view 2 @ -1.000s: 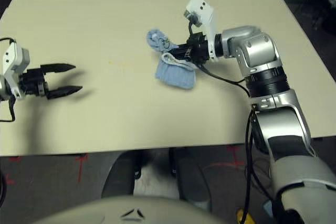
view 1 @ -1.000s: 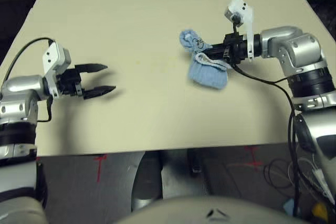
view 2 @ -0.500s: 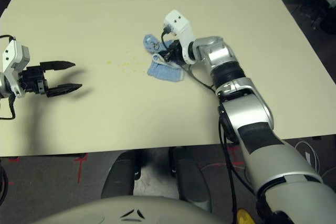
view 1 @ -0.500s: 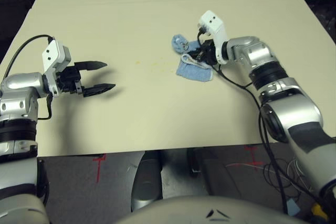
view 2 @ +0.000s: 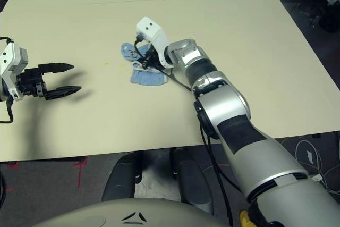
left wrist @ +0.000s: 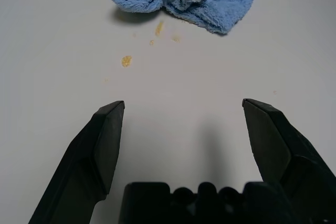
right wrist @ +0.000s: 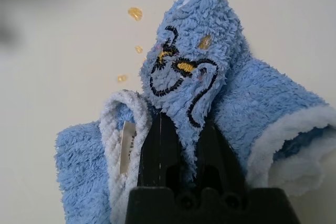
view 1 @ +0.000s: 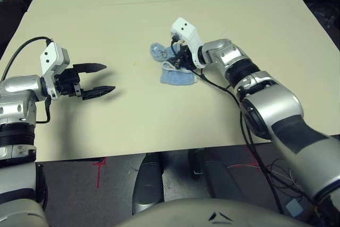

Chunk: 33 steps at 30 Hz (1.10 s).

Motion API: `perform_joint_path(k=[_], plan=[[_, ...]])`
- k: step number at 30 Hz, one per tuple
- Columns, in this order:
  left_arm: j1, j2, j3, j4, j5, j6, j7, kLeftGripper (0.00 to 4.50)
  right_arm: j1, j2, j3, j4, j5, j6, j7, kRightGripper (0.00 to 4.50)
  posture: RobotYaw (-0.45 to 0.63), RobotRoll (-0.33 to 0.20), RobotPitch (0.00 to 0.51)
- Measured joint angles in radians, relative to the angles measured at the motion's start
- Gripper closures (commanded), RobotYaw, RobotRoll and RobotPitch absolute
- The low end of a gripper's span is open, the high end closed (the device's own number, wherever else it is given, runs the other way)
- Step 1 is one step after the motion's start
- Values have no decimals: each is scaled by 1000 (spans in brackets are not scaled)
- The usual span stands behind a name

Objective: Wipe the water off the table with a rag.

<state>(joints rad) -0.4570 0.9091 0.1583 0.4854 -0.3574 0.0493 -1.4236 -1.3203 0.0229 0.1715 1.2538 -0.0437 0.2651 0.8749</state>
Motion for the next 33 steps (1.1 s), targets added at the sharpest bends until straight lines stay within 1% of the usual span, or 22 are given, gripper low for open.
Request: perform_joint_path(k=[6, 12, 17, 24, 30, 32, 33], plan=[[19, 1, 21, -14, -3, 9, 9, 0, -25, 67, -5, 34, -23, -28, -51, 4428, 356, 0, 226], [62, 11, 40, -61, -13, 25, 26, 0, -49, 138, -32, 60, -38, -42, -113, 4428, 406, 0, 219], [117, 27, 74, -97, -29, 44, 35, 0, -53, 141, -45, 74, -43, -51, -132, 4428, 428, 0, 214], [145, 40, 95, -130, -42, 58, 52, 0, -57, 144, -57, 82, -61, -51, -175, 4428, 436, 0, 212], [145, 39, 95, -134, -43, 60, 59, 0, -57, 126, -40, 81, -103, -58, -152, 4428, 384, 0, 221], [125, 39, 92, -131, -43, 60, 59, 0, -57, 101, -23, 80, -124, -70, -123, 4428, 384, 0, 221], [116, 39, 90, -125, -43, 60, 59, 0, -56, 86, -14, 80, -136, -77, -107, 4428, 365, 0, 223]])
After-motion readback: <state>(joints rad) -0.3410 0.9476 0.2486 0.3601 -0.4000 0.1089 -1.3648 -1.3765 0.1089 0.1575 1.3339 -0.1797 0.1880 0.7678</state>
